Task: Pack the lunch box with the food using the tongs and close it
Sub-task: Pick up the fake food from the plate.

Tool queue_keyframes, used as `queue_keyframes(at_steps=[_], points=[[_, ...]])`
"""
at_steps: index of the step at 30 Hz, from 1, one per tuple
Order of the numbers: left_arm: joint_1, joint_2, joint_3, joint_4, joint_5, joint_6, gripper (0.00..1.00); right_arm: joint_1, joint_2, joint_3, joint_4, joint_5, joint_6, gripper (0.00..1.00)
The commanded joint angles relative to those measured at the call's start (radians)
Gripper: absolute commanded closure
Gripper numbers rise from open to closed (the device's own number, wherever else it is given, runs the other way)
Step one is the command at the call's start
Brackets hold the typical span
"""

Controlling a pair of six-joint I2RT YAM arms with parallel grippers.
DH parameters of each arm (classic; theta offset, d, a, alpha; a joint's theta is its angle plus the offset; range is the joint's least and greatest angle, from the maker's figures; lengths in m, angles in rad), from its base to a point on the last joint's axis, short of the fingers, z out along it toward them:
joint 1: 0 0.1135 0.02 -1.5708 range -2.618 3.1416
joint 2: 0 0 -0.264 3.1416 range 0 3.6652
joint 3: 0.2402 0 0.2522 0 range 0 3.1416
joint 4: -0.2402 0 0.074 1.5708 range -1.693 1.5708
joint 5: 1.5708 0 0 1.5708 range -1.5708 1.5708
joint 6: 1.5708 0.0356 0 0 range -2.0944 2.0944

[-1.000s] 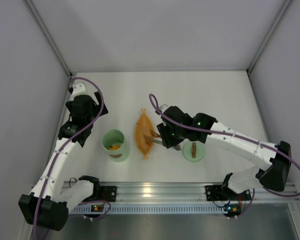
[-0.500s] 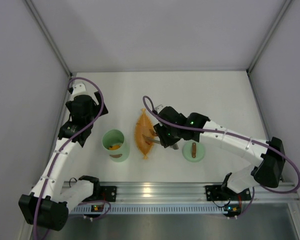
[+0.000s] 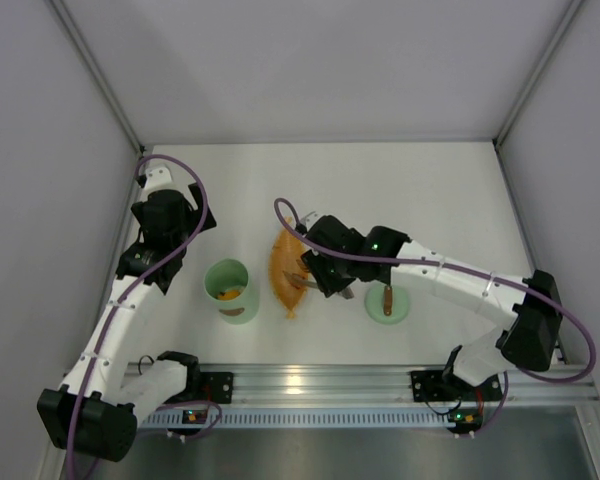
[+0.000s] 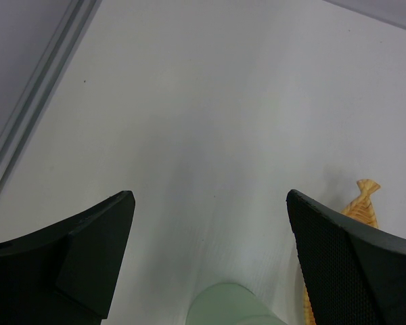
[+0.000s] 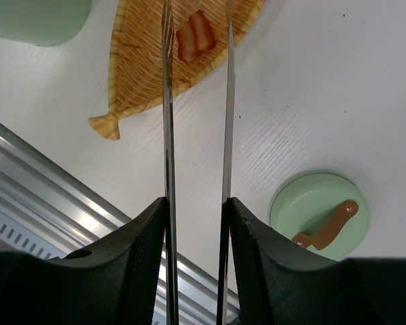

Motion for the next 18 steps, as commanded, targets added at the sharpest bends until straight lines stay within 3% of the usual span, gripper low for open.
queue_keyframes(at_steps=[1,18], points=[[0.005,-0.001,0.036,0.012,-0.009,-0.005,0.01,0.025,0.013,0.058,-0.001,0.042,-0.024,0.60],[0.005,0.001,0.036,0.011,-0.006,-0.008,0.01,0.077,0.016,0.095,-0.071,0.087,-0.032,0.60]])
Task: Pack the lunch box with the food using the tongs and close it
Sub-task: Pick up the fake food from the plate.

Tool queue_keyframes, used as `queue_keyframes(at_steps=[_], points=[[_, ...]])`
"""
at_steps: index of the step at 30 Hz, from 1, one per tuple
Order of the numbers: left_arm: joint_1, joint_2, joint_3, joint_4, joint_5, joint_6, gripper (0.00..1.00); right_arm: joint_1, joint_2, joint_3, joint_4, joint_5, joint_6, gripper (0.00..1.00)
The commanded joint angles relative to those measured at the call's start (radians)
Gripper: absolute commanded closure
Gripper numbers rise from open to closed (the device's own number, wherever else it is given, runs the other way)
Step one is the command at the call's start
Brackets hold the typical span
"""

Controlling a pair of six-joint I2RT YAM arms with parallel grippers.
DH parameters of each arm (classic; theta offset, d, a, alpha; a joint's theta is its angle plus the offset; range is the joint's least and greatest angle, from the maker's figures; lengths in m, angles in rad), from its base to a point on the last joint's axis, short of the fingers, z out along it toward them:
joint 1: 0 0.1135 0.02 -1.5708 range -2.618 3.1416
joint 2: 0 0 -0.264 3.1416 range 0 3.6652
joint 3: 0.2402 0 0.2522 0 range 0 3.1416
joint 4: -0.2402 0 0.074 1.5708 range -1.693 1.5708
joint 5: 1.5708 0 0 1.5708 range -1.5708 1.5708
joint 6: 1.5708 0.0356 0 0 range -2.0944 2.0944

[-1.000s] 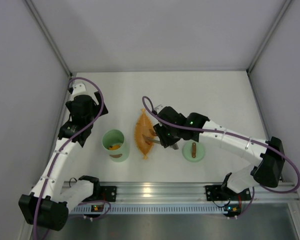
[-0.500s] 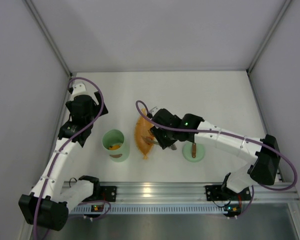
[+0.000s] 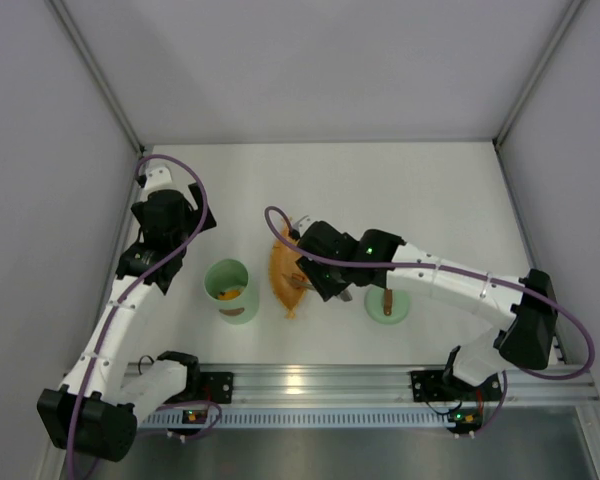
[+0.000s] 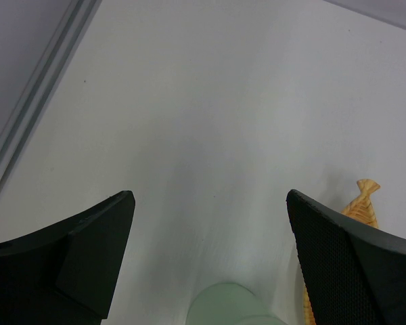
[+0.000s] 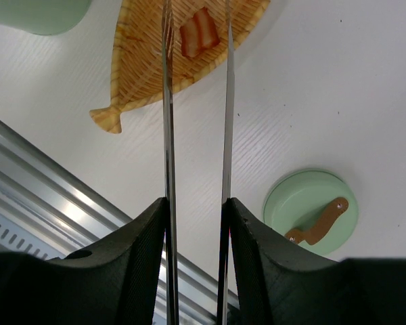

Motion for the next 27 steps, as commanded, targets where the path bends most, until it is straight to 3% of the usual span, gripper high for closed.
queue_keyframes(at_steps=[1,27], points=[[0.005,0.001,0.035,0.011,-0.007,-0.007,0.01,0.023,-0.002,0.072,-0.038,0.030,-0.012,0.60],[0.005,-0.002,0.035,0.012,-0.007,-0.006,0.01,0.057,0.082,0.135,-0.099,0.048,-0.050,0.61]])
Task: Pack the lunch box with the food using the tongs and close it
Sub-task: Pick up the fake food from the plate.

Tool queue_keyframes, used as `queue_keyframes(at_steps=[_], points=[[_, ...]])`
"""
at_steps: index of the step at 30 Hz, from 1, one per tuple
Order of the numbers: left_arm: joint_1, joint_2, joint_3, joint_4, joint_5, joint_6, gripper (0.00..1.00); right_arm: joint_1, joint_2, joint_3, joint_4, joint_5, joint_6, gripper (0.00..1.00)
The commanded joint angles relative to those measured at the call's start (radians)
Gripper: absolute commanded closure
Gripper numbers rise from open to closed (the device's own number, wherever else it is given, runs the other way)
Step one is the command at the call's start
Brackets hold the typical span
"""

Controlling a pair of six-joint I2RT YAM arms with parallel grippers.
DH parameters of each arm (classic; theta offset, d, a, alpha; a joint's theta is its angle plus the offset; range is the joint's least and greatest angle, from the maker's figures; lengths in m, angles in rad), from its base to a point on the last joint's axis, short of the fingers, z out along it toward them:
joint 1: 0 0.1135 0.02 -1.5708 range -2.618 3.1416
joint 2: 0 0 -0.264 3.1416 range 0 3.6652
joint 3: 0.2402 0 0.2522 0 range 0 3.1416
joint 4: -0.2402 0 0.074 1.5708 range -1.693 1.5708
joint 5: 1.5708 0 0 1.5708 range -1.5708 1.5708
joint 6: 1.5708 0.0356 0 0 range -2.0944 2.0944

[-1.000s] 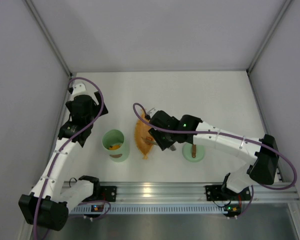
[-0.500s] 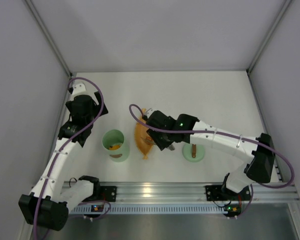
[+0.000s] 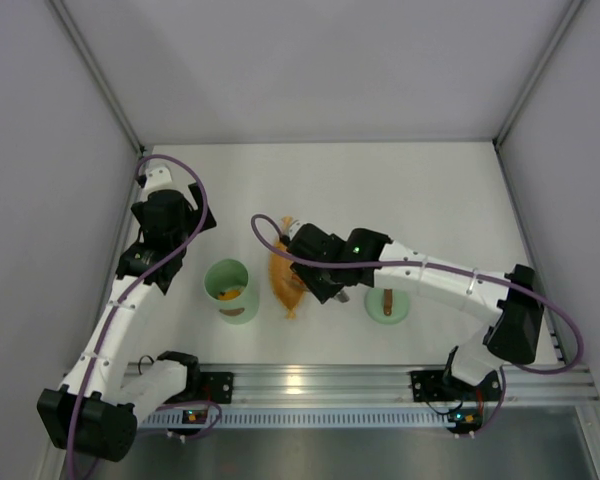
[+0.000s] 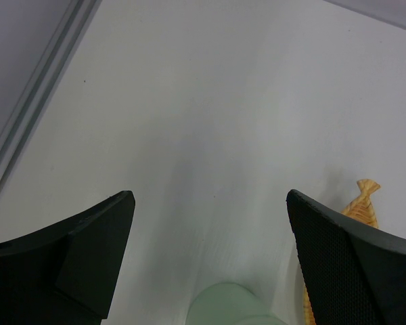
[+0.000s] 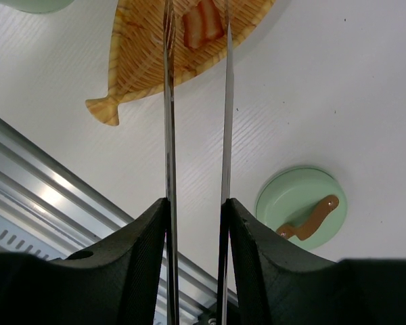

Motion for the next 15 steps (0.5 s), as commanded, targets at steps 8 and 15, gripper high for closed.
queue_keyframes(at_steps=[8,15], points=[[0.005,-0.001,0.036,0.011,-0.009,-0.006,0.01,0.028,0.028,0.074,-0.036,0.030,-0.015,0.64],[0.005,-0.001,0.038,0.011,-0.010,-0.006,0.01,0.027,0.025,0.102,-0.036,0.047,-0.007,0.72]])
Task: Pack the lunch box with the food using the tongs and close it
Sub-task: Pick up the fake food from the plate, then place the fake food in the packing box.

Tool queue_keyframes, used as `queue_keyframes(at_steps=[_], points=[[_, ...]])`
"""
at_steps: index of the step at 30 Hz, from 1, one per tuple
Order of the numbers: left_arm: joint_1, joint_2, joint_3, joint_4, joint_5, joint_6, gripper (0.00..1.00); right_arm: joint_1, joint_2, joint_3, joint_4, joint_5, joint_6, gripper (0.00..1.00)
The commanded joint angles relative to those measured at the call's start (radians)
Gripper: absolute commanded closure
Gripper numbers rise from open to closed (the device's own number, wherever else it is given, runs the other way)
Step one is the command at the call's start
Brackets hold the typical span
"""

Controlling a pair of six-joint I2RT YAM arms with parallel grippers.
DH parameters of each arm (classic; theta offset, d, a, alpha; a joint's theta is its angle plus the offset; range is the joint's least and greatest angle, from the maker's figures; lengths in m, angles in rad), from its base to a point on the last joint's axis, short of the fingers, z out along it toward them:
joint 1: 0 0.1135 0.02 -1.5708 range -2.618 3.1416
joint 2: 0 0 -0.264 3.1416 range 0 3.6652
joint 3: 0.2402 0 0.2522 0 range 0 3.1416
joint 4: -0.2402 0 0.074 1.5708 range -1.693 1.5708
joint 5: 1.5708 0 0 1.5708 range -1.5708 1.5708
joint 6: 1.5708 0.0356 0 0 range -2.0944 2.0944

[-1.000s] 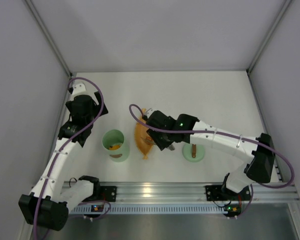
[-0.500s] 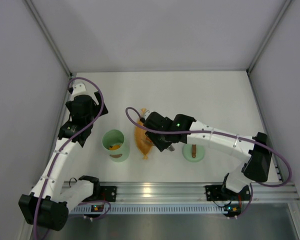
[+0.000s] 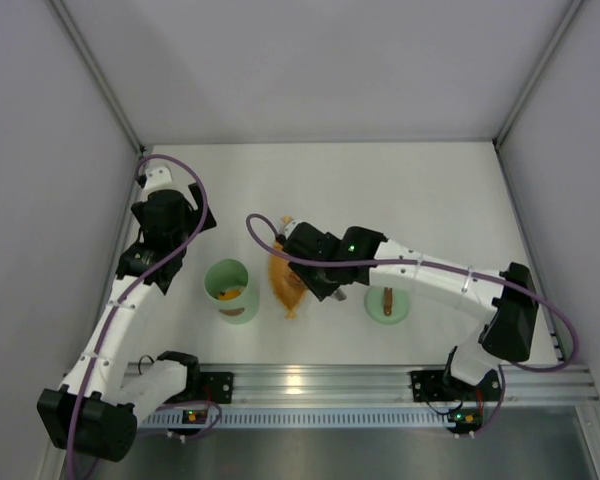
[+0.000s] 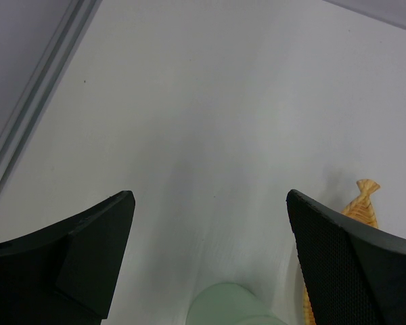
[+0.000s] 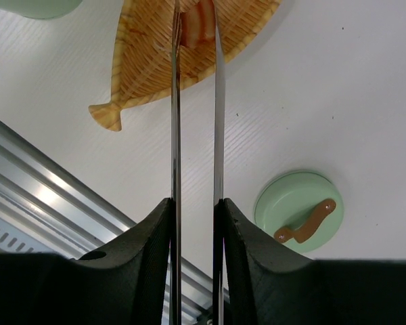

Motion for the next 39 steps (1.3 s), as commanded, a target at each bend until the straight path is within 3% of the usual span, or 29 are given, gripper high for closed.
queue_keyframes(at_steps=[1,17,27,39], points=[[0.005,-0.001,0.038,0.011,-0.009,-0.006,0.01,0.019,-0.009,0.069,-0.018,0.043,0.003,0.72],[0.005,-0.001,0.036,0.012,-0.010,-0.006,0.01,0.017,-0.078,0.254,-0.079,0.109,0.054,0.72],[0.005,-0.001,0.036,0.011,-0.012,-0.006,0.01,0.030,-0.117,0.371,-0.066,-0.017,0.077,0.72],[0.005,-0.001,0.035,0.011,-0.007,-0.007,0.01,0.183,-0.152,0.386,-0.037,-0.081,0.115,0.72]])
